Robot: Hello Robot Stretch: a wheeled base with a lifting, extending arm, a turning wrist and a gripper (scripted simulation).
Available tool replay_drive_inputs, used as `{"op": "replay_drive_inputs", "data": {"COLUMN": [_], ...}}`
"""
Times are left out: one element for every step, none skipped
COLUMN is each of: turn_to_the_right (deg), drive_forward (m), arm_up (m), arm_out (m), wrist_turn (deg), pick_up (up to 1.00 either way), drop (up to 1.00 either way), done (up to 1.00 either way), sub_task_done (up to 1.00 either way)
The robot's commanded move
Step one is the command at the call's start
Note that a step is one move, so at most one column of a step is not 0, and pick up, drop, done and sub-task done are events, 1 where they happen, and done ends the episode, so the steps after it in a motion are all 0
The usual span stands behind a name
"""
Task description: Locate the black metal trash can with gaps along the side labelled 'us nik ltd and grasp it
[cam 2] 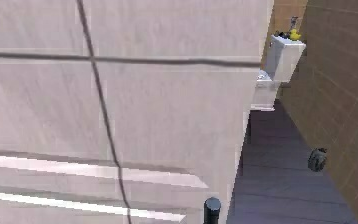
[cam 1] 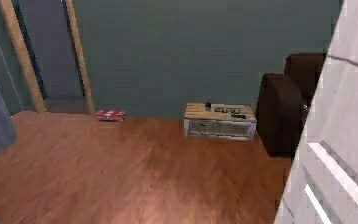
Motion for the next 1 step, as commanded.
{"op": "replay_drive_inputs", "data": {"turn_to_the_right": [-45.0], "drive_forward": [0.00], "arm_up": [0.00], "arm_out": [0.00], "wrist_turn": [0.0], "pick_up": [0.00], "drop": [0.00], "done": [0.00], "sub_task_done": [0.00]}}
